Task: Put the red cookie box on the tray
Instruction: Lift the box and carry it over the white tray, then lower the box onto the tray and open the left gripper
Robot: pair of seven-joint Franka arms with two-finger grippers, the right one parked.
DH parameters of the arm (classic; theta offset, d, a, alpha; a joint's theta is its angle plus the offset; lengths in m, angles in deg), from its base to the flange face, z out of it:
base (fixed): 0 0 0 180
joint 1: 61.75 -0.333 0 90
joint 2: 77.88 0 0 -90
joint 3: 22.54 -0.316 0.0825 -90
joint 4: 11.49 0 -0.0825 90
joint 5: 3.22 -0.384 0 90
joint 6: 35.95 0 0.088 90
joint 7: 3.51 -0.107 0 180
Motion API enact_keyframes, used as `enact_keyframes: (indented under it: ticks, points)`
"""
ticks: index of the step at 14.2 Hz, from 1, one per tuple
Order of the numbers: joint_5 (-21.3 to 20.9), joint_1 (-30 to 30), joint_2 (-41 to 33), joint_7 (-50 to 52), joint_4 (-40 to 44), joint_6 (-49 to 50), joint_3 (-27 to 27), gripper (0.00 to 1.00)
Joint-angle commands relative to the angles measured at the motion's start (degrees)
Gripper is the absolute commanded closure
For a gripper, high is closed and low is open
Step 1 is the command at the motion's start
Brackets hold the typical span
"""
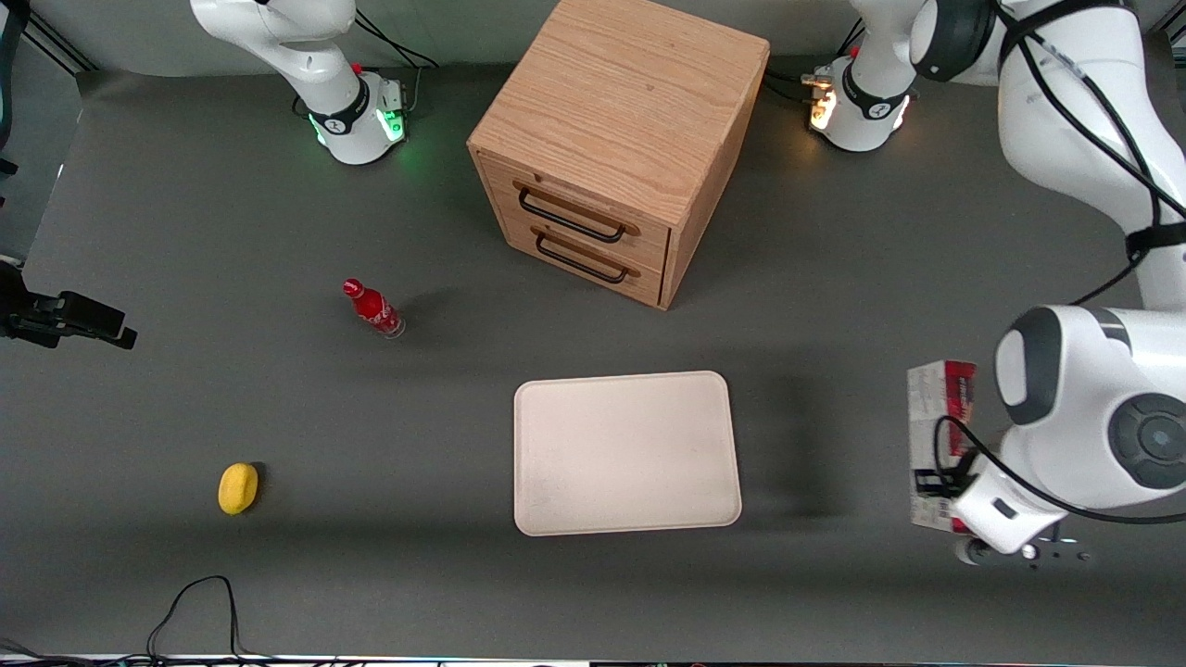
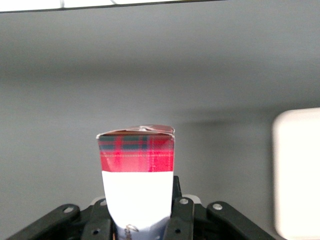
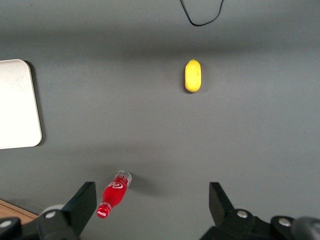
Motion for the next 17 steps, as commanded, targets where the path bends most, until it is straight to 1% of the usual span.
enact_keyframes:
  ticks: [1,2,4,5,6,8,10,12,17]
  points:
    - [-0.23,3.93,-0.32,11.99,1.08,0.49,4.47,1.0]
    - [-0.23,4.9,0.11,15.95,1.6,-1.0,6.15,1.0]
    - [-0.31,7.01,0.9,20.81,1.26,-5.22,8.01,1.0]
    - [-0.4,8.33,1.87,22.39,0.99,-7.67,8.01,1.0]
    - [-1.36,9.91,3.09,23.8,0.38,-10.39,8.01,1.0]
    - [-6.53,12.46,6.17,27.75,-1.37,-16.98,8.19,1.0]
    - [-9.53,13.69,8.37,31.36,-4.97,-22.62,8.36,1.0]
    - [-12.17,13.88,9.25,31.9,-8.31,-24.91,8.36,1.0]
    - [-14.55,14.23,10.93,33.84,-9.9,-25.01,8.19,1.0]
